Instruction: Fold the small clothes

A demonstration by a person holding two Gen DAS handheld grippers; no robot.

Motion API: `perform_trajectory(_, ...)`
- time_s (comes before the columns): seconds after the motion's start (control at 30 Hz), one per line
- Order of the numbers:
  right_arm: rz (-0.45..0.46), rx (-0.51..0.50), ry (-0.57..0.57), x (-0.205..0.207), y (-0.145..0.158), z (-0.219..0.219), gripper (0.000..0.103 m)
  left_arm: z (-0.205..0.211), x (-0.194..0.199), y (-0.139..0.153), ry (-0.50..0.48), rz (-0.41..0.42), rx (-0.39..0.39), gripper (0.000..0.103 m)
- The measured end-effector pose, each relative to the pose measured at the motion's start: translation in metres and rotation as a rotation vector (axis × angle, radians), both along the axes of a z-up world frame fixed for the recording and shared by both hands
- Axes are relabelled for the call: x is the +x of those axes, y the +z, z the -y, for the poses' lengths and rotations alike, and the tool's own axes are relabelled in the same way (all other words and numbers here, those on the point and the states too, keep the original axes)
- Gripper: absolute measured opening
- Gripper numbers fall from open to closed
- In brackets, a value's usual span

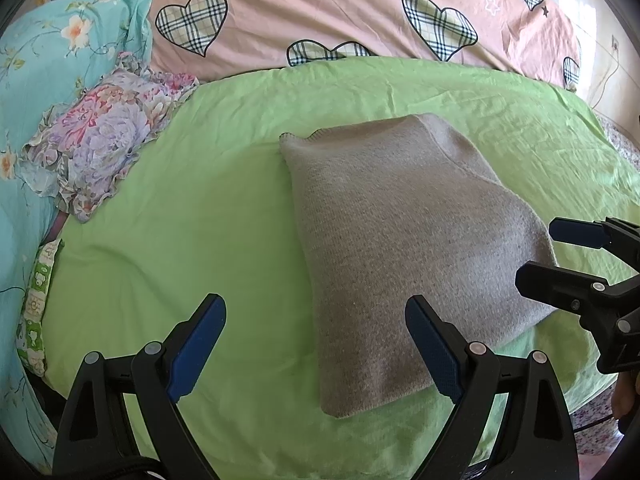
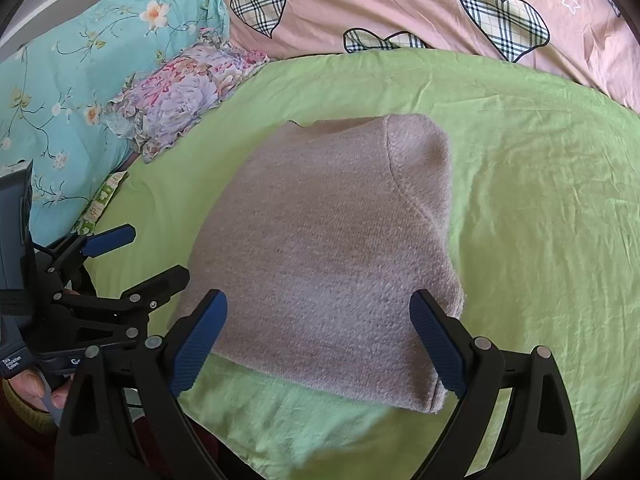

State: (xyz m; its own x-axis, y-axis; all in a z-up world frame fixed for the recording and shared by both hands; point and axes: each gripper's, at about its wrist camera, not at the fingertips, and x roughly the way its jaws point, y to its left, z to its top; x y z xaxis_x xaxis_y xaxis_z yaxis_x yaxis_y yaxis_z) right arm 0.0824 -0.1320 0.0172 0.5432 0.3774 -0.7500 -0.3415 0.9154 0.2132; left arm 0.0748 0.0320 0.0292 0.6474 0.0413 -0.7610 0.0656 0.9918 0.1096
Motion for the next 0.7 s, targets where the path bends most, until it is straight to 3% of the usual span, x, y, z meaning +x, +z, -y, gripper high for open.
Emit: perform_trajectory(0.7,0.011,0.008,-0.006,0.018,0.006,0.009,0.093,0.003,0.014,0.009,0.012,0.034,0.018,0.092)
